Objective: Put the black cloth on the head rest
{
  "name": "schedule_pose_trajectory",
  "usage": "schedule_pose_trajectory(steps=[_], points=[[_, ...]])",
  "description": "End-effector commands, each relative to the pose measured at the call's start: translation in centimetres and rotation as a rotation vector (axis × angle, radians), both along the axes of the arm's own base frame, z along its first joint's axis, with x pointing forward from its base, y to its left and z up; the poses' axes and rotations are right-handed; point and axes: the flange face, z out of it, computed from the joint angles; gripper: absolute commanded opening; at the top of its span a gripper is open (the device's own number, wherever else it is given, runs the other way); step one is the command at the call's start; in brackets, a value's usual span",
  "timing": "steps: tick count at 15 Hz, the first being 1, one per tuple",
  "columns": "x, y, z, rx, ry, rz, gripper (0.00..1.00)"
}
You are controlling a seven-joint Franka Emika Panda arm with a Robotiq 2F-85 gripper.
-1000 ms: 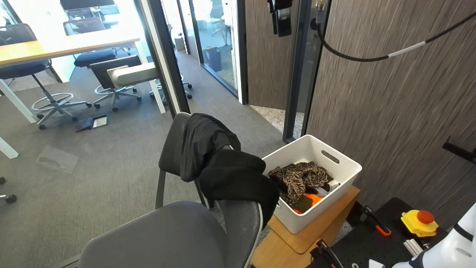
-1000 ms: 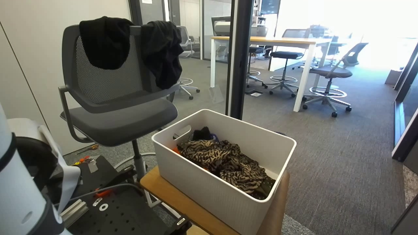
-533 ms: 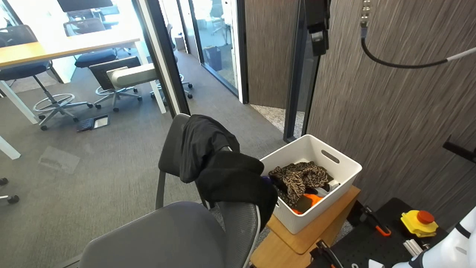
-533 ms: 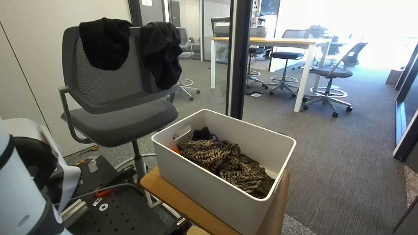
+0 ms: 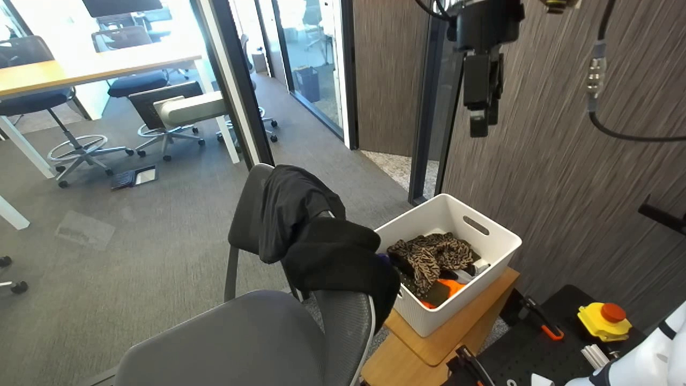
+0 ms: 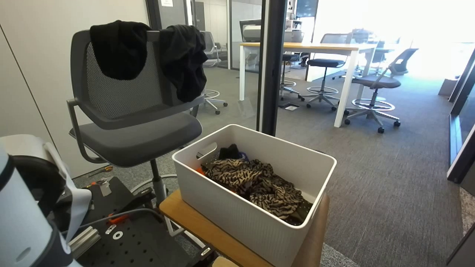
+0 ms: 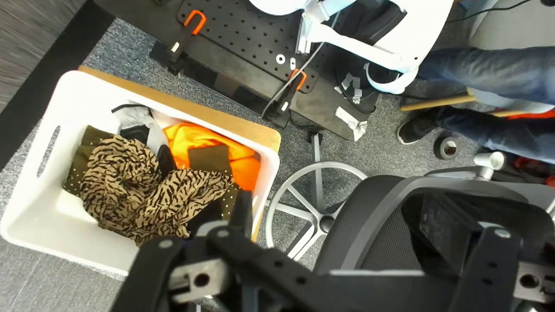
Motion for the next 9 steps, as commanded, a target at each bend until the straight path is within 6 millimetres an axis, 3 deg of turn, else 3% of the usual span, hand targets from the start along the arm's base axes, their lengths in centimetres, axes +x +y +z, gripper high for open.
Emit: schedule_pose_trajectory(steps=[1,9], points=[[-3.8,-1.9,-3.8,0.059,-0.049,-0.069,1.00],[-14.1,-4.8,-12.6,0.061,-0.047,-0.220,1.00]])
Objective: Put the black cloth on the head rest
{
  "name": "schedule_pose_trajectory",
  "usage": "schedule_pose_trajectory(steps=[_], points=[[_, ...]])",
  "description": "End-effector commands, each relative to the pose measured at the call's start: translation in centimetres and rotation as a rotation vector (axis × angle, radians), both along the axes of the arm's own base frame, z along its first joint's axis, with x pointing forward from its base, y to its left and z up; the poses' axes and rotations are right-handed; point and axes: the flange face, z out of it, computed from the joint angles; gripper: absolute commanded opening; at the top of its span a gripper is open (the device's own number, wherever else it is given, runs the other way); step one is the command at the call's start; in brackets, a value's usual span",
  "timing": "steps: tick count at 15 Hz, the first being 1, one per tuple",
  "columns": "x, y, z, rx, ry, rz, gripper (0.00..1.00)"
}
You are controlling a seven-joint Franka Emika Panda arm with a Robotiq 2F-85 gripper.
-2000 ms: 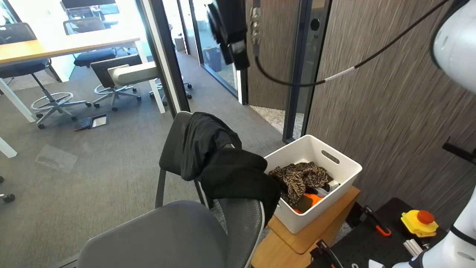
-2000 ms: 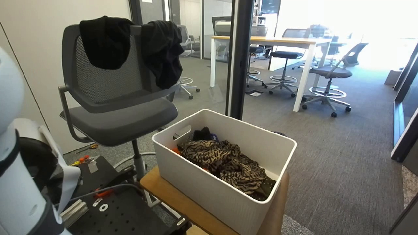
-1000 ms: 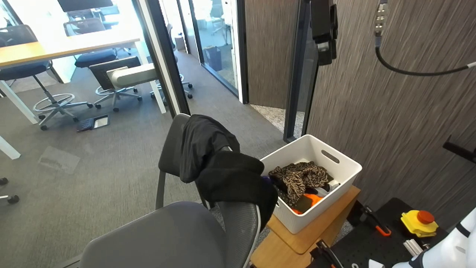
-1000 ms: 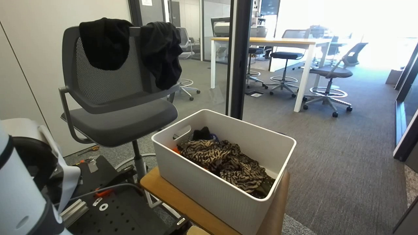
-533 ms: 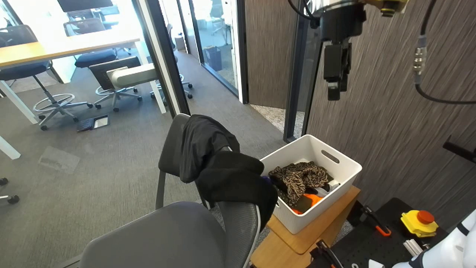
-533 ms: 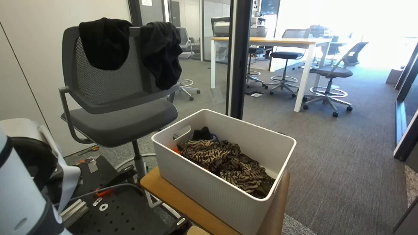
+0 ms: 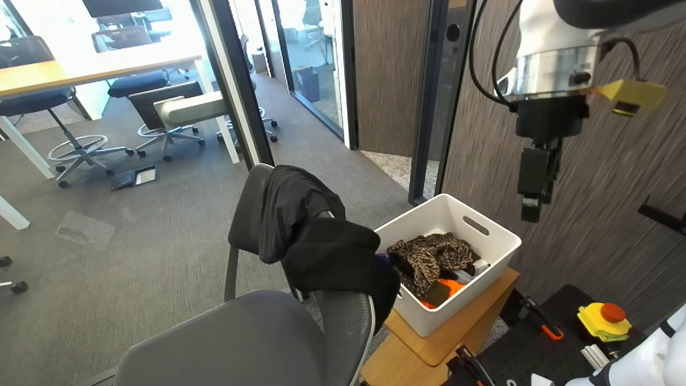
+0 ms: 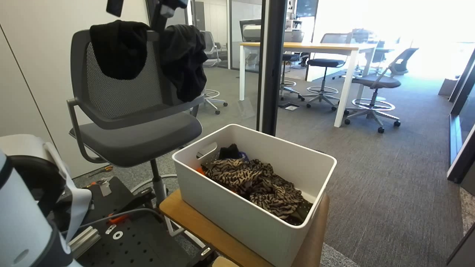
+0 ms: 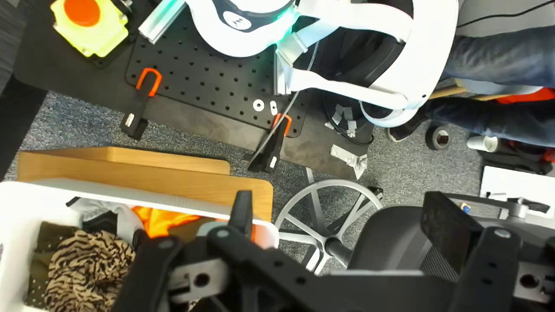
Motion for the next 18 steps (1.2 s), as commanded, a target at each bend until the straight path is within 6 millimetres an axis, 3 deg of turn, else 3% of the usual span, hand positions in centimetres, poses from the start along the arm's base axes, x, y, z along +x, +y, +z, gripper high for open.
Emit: schedule_pose_trajectory(steps=[1,5,6,7,11,18], points=[[-5.1,-0.9,-3.2,0.006,-0.122,-0.068,1.00],[-8.3,-1.5,-5.0,0.020,-0.242,-0.141,1.00],[-8.4,-1.6,-4.6,0.020,-0.265,-0.159,1.00],[-8.1,-1.9,-2.8,0.016,-0.279,-0.166,1.00],[-8.7,-2.1,-1.5,0.016,-0.359,-0.186,1.00],[-8.6,-1.9,-1.6,0.017,-0.346,-0.191,1.00]])
